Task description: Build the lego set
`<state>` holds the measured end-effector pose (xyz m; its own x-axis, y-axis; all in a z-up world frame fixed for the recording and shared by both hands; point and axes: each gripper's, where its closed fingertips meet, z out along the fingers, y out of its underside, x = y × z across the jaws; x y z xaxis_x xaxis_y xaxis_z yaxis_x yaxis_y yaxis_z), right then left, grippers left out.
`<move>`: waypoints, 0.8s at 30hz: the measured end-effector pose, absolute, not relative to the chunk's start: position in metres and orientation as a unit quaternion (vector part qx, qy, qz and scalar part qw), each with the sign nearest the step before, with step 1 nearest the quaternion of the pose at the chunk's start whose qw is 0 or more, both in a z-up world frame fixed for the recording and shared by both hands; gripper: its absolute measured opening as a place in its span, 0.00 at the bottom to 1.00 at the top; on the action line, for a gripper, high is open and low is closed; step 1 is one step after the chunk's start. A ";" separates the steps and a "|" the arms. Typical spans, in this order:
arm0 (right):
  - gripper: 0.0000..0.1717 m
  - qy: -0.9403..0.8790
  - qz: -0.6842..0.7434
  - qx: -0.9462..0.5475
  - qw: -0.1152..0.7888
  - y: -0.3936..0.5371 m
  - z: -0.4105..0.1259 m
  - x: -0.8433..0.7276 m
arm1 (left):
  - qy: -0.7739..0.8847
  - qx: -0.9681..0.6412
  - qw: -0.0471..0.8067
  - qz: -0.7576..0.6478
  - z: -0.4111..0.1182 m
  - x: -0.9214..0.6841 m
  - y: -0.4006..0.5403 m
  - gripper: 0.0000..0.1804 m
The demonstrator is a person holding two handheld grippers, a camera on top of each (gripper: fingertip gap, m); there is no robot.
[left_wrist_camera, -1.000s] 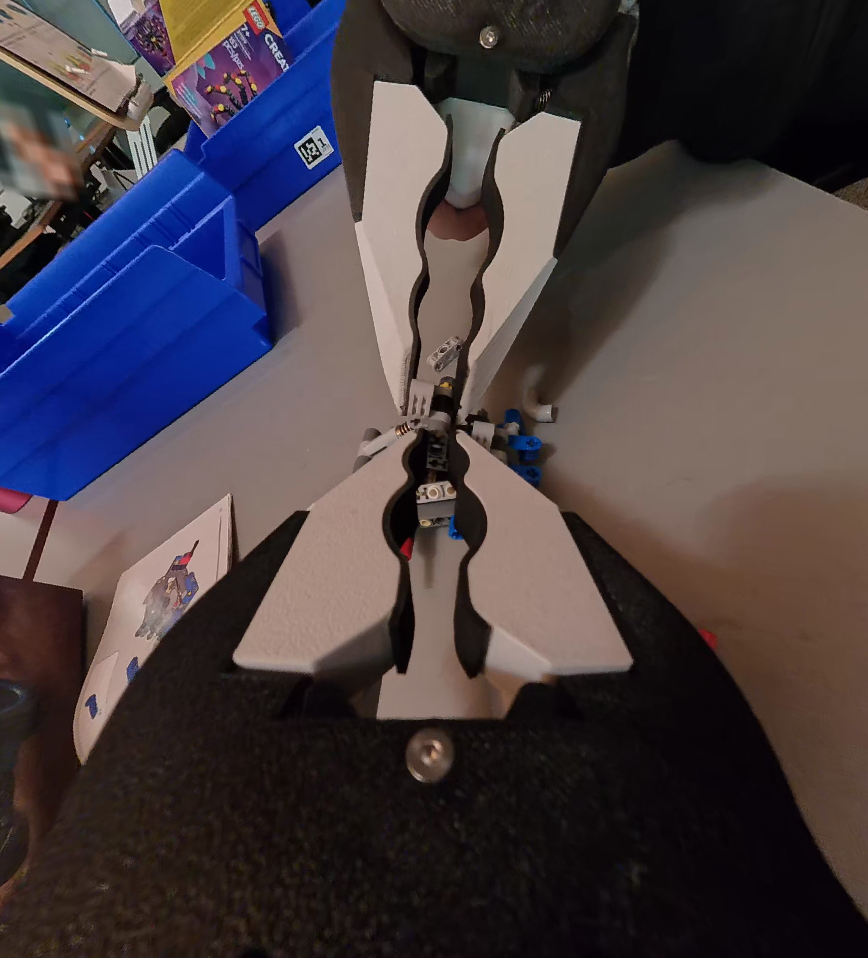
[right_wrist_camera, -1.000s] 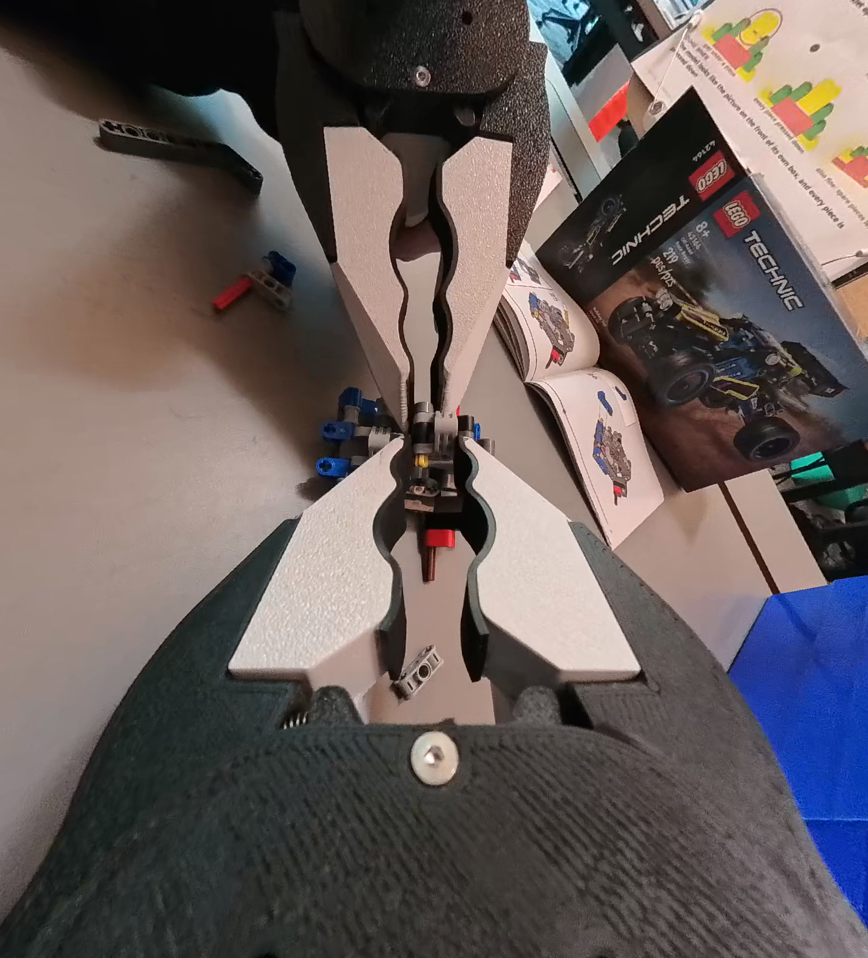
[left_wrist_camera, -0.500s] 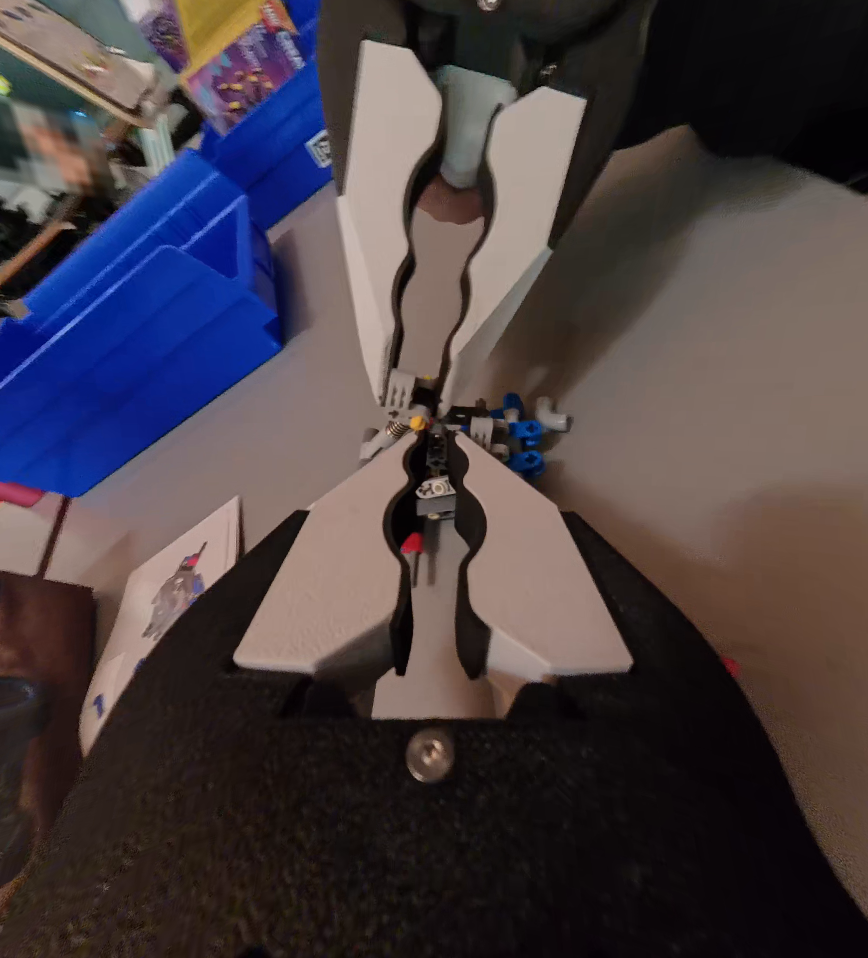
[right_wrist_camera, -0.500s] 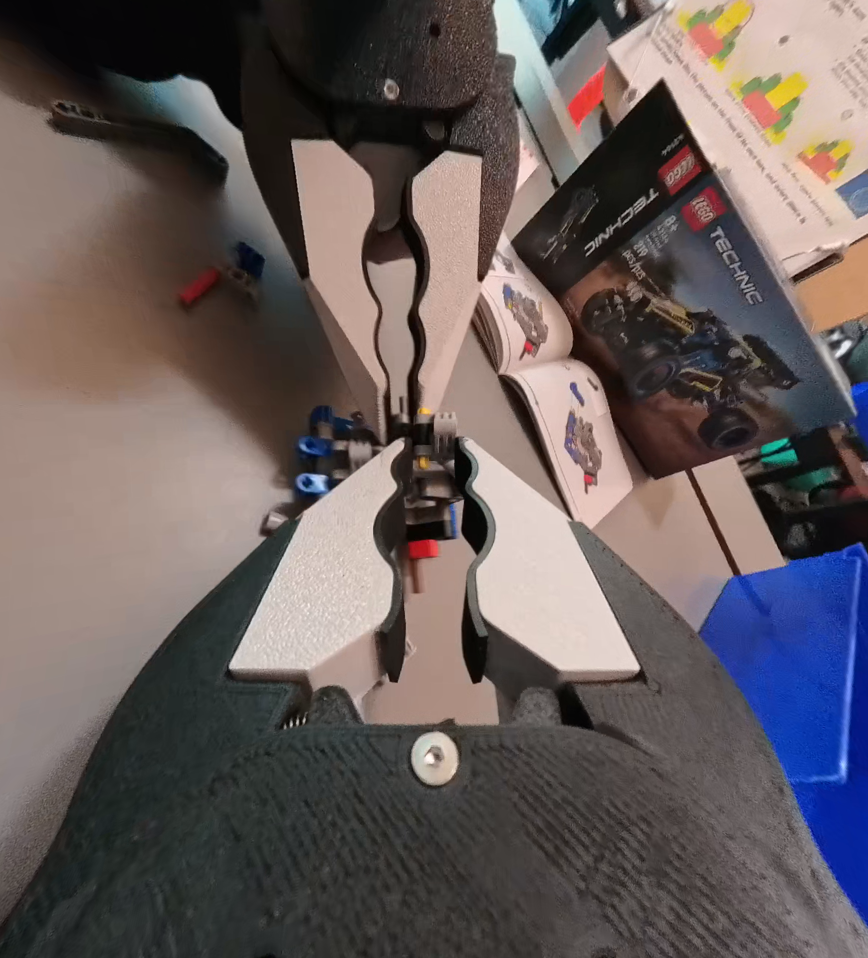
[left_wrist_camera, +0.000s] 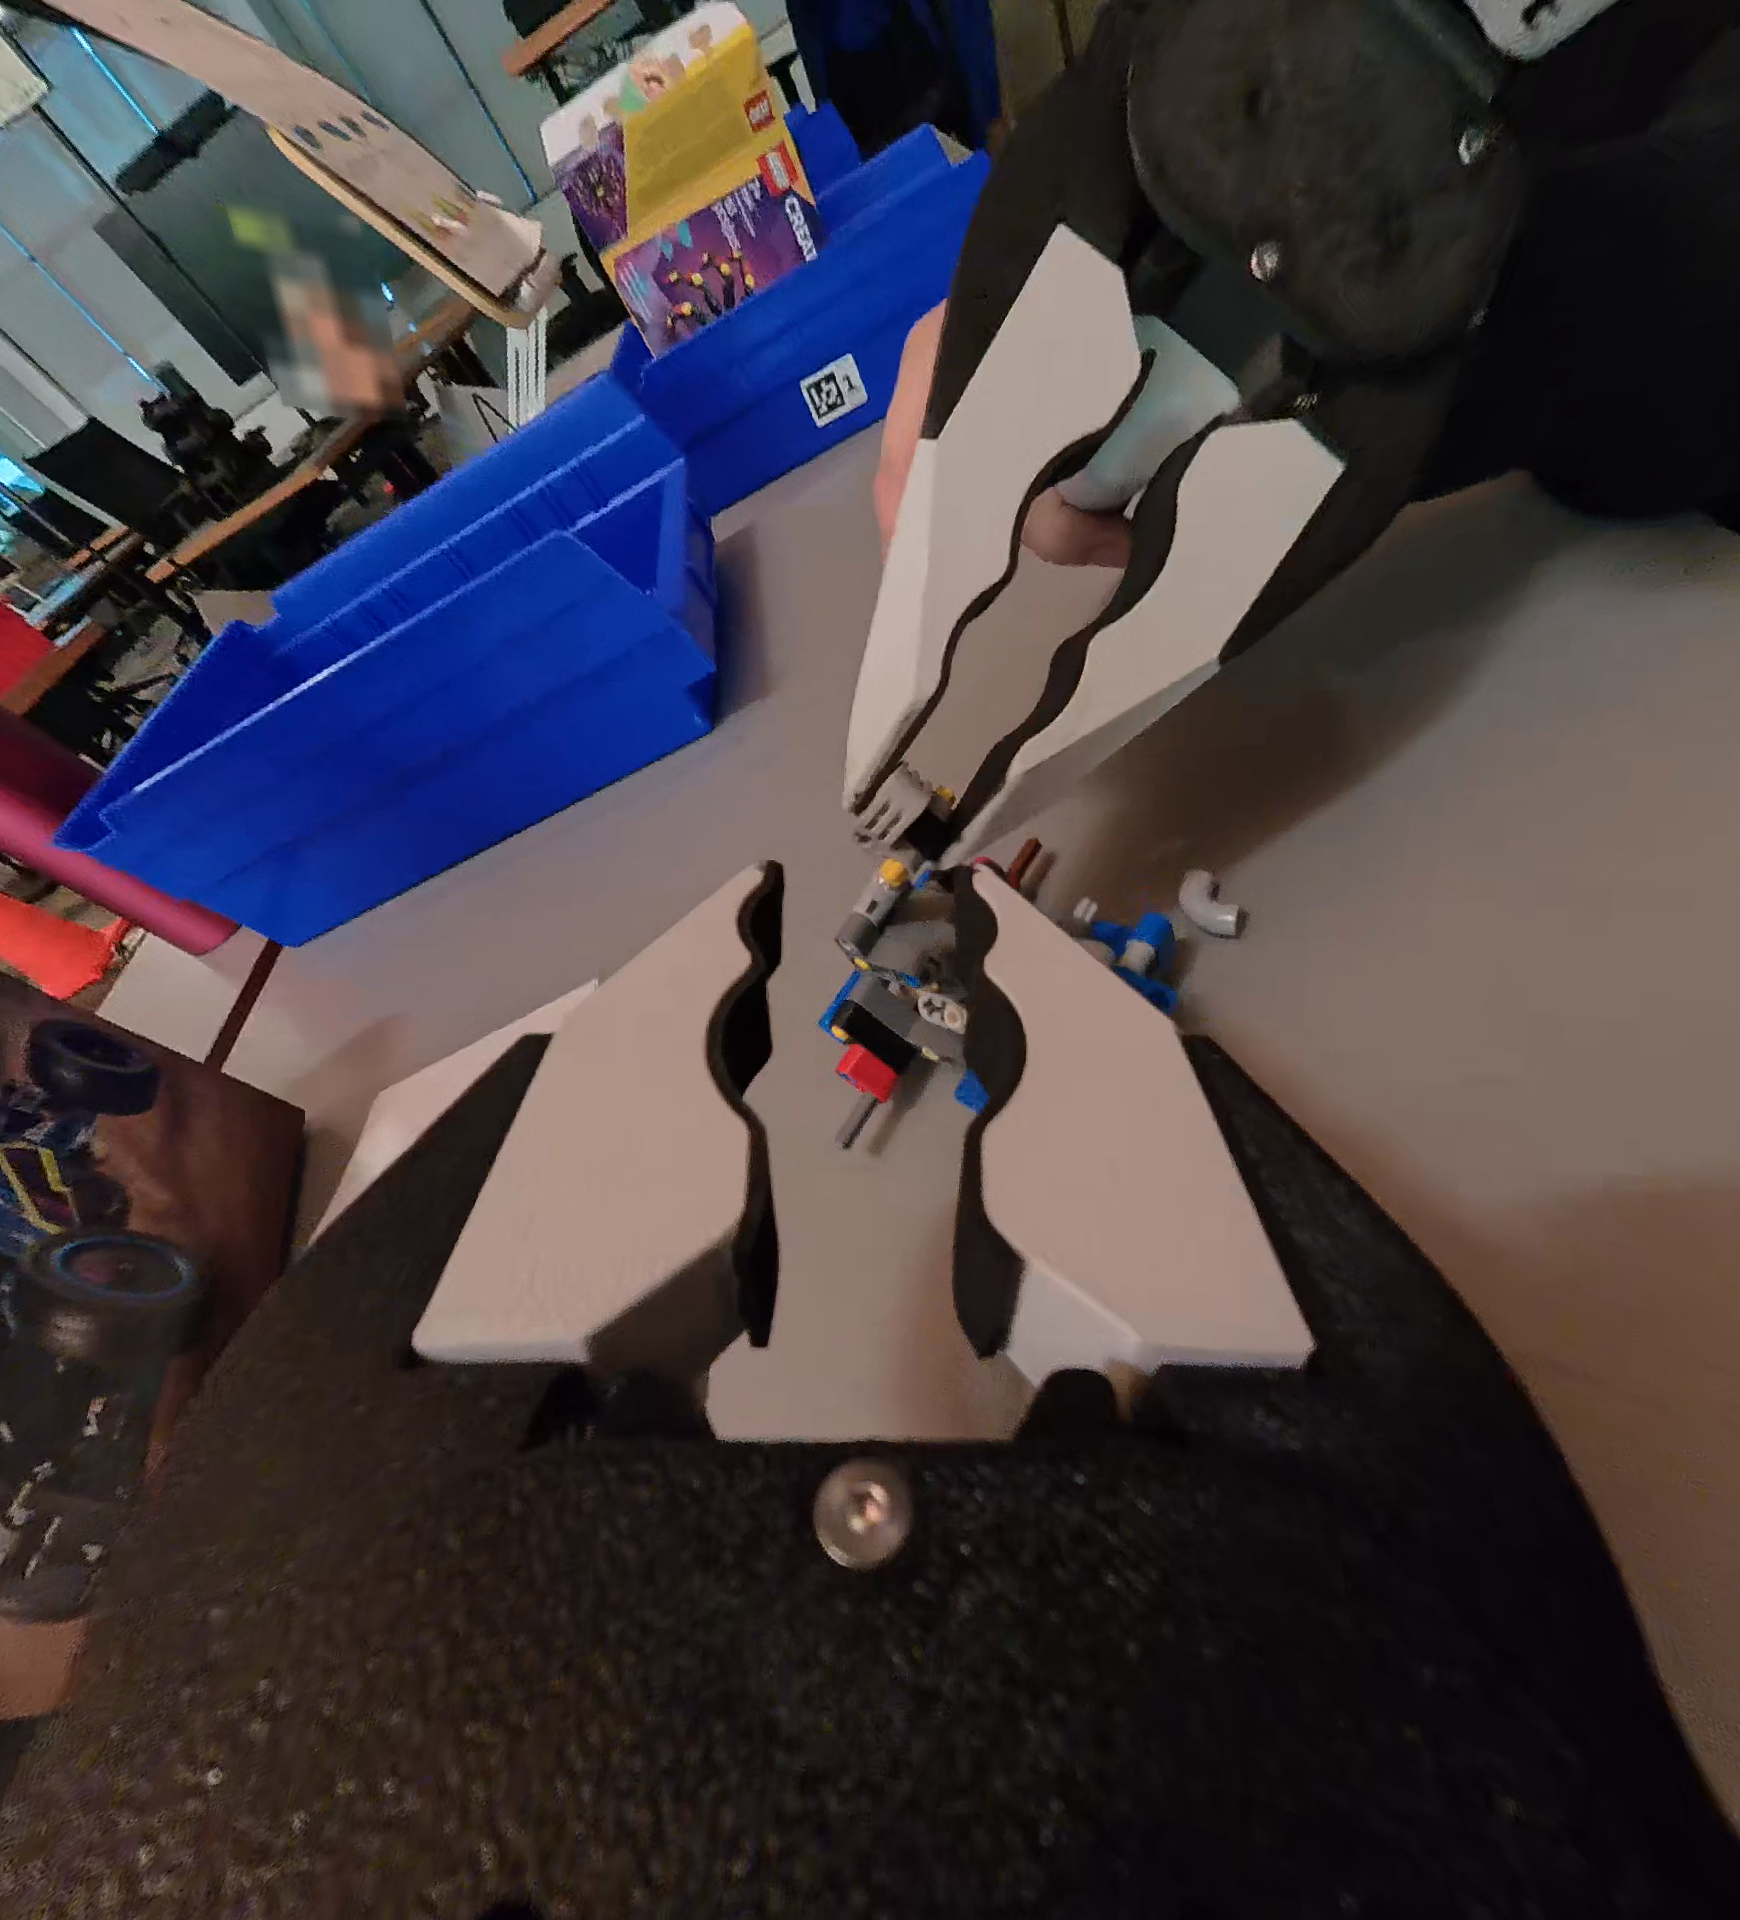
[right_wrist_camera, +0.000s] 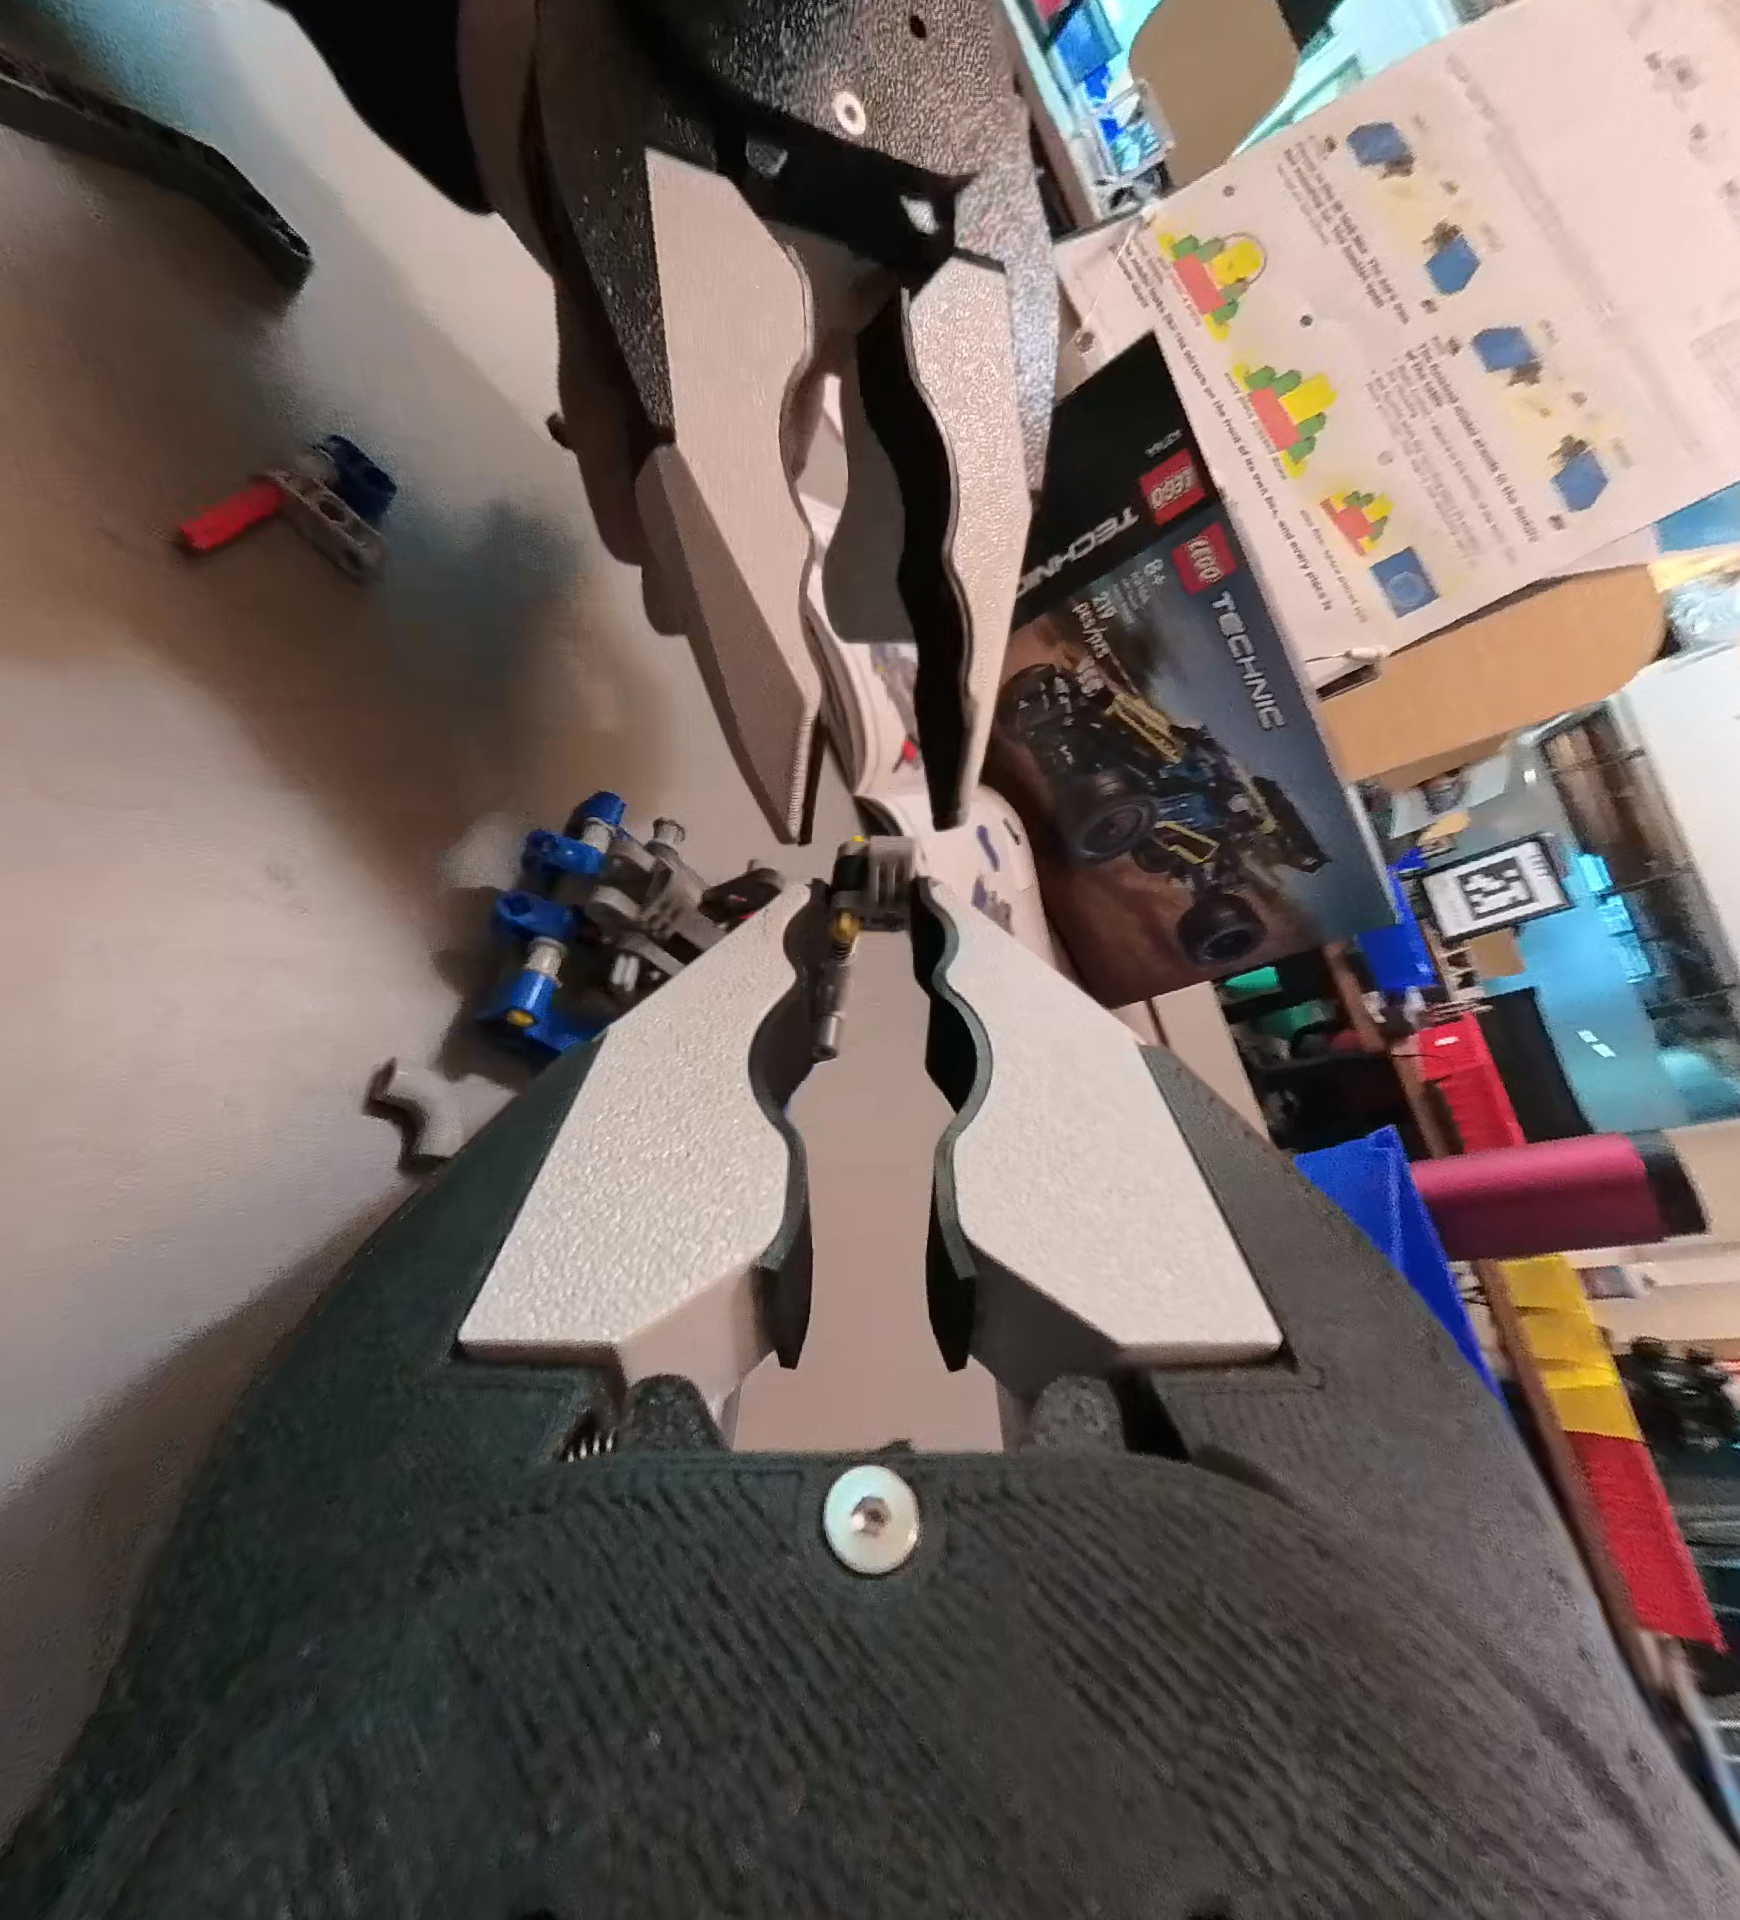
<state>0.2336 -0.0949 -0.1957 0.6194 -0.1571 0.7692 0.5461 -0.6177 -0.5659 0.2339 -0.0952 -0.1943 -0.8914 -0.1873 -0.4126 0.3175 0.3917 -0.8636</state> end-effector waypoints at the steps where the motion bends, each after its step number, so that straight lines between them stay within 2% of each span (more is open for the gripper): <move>1: 0.08 -0.126 -0.430 -0.791 0.416 -0.095 -0.194 0.235 | 0.800 0.042 0.233 -0.551 -0.192 0.233 -0.097 0.19; 3: 0.08 -0.137 -0.439 -0.792 0.402 -0.095 -0.197 0.235 | 0.799 0.043 0.241 -0.549 -0.191 0.232 -0.100 0.19; 7: 0.07 -0.155 -0.464 -0.787 0.376 -0.094 -0.198 0.236 | 0.822 0.000 0.205 -0.532 -0.201 0.234 -0.102 0.16; 13: 0.08 -0.198 -0.515 -0.767 0.327 -0.095 -0.197 0.238 | 0.831 -0.073 0.098 -0.543 -0.206 0.229 -0.105 0.13; 19: 0.08 -0.235 -0.557 -0.745 0.281 -0.094 -0.199 0.239 | 0.812 -0.146 -0.002 -0.565 -0.201 0.227 -0.106 0.20; 24: 0.08 -0.246 -0.569 -0.740 0.261 -0.093 -0.201 0.240 | 0.774 -0.235 -0.096 -0.579 -0.199 0.235 -0.101 0.19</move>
<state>0.2404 -0.0932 -0.2014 0.2304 0.0664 0.9708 0.6613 -0.7426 -0.1061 0.2346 -0.1006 -0.1989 -0.8710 -0.2525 0.4214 -0.4756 0.2179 -0.8523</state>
